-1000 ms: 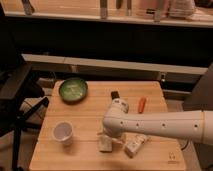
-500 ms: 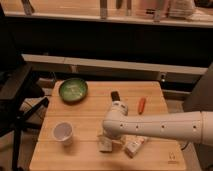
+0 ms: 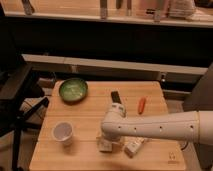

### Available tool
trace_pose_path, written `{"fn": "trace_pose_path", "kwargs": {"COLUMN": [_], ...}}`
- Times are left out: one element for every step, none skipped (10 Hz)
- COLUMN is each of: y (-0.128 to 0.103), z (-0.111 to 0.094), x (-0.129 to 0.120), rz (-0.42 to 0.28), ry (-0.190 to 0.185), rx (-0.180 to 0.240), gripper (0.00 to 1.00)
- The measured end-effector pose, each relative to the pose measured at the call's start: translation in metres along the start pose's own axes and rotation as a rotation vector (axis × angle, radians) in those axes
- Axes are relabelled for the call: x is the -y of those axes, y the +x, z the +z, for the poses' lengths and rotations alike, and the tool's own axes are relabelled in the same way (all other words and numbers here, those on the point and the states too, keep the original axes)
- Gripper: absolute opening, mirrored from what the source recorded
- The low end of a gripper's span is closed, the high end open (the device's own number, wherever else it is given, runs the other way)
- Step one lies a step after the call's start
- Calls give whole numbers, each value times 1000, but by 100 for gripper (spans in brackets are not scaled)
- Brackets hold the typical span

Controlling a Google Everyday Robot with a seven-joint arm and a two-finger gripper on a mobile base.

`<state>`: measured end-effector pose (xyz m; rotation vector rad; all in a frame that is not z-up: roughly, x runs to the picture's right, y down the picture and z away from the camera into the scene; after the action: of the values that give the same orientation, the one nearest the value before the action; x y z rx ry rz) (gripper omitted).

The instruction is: Place the white sponge in the ceramic bowl

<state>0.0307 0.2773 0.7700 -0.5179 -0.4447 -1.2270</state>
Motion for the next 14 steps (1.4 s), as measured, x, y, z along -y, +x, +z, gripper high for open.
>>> {"fn": "trace_pose_path", "kwargs": {"y": [-1,-2,-2,-3,-3,-4,-4,-4,-4,-4,-4,-4,-4,-4], "z": [1,2,3,5,6,6,7,7,8,8,8,9,9,8], "x": [1,1,1,1,1,1,1,1,0,1,1,2,1,2], "rz": [-4,-7,-7,-10,-14,-16,-15,-14,-15,-17,-19,-20,-19,-19], "ry": [-3,-4,-6,-10,-13,-15,-15,-15,-19,-20,-20,-21,-22,-22], "rx": [2,2,3,4,4,6,7,8,8,10,9,9,10,10], "gripper": [80,80,80,80,80,80,80,80,80,80,80,80,80,80]}}
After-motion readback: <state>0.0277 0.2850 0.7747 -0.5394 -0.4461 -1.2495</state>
